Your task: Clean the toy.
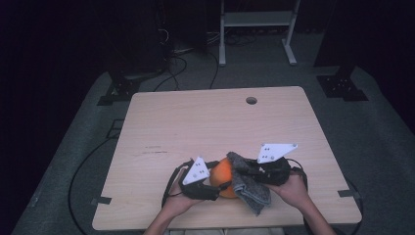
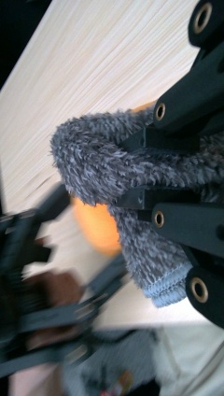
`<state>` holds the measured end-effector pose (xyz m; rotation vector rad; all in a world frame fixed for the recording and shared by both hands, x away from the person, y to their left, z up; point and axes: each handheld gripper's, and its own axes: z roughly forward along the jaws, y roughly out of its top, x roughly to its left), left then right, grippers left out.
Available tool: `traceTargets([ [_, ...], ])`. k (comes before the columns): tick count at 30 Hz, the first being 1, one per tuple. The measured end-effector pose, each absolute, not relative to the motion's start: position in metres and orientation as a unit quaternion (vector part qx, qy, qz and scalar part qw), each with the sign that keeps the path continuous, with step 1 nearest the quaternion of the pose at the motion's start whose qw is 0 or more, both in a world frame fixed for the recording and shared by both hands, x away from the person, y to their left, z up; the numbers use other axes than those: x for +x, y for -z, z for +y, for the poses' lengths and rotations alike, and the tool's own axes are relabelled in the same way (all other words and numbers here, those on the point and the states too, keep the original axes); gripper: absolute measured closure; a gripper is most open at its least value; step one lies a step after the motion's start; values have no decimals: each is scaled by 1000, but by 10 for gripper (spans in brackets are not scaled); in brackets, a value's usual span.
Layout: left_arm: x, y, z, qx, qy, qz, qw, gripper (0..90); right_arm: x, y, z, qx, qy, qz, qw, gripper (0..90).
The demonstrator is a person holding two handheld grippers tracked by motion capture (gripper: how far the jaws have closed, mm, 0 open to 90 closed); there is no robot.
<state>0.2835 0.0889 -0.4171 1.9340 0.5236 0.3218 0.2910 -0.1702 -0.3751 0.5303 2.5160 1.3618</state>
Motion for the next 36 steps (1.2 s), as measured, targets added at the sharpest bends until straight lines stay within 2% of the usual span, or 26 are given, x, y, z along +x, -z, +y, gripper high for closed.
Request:
traceTargets([
  [2, 294, 419, 92, 804, -95, 266, 523, 123, 293, 379, -176, 191, -454, 862, 120, 779],
  [3, 294, 421, 91, 803, -80, 265, 528, 134, 295, 379, -178, 191, -456, 862, 112, 779],
  [4, 293, 421, 90, 805, -80, 253, 531, 185, 294, 378, -179, 190, -454, 863, 109, 779],
  [7, 281, 420, 79, 824, -130, 200, 514, 309, 290, 375, -172, 172, -457, 868, 97, 779],
  [11, 266, 419, 72, 846, -184, 117, 487, 390, 280, 368, -159, 125, -463, 874, 77, 778],
  [13, 264, 418, 73, 851, -190, 107, 478, 400, 280, 365, -159, 120, -460, 875, 89, 778],
  [17, 271, 419, 78, 843, -161, 133, 496, 373, 291, 366, -174, 164, -462, 866, 97, 777],
  [18, 274, 418, 78, 839, -141, 152, 503, 331, 293, 369, -178, 172, -464, 864, 95, 778],
  [20, 281, 412, 75, 832, -96, 196, 510, 191, 295, 373, -177, 182, -469, 859, 95, 779],
  [21, 281, 411, 73, 830, -92, 200, 512, 155, 293, 374, -173, 176, -474, 858, 87, 779],
  [22, 280, 410, 72, 832, -100, 201, 508, 154, 291, 374, -169, 166, -477, 859, 80, 779],
  [24, 278, 413, 75, 838, -125, 187, 498, 219, 286, 373, -161, 149, -468, 866, 89, 778],
  [27, 280, 415, 84, 836, -118, 191, 500, 280, 292, 373, -171, 164, -467, 864, 91, 778],
  [30, 285, 416, 90, 832, -113, 208, 502, 268, 302, 385, -186, 198, -457, 863, 86, 779],
  [32, 288, 412, 89, 823, -84, 224, 515, 180, 303, 389, -186, 200, -448, 867, 89, 779],
  [33, 288, 411, 88, 818, -74, 228, 522, 168, 301, 386, -184, 199, -448, 867, 90, 779],
  [34, 286, 410, 86, 818, -76, 229, 522, 177, 300, 384, -182, 193, -453, 866, 85, 779],
  [36, 281, 411, 80, 832, -107, 198, 507, 251, 293, 377, -173, 167, -476, 861, 67, 778],
])
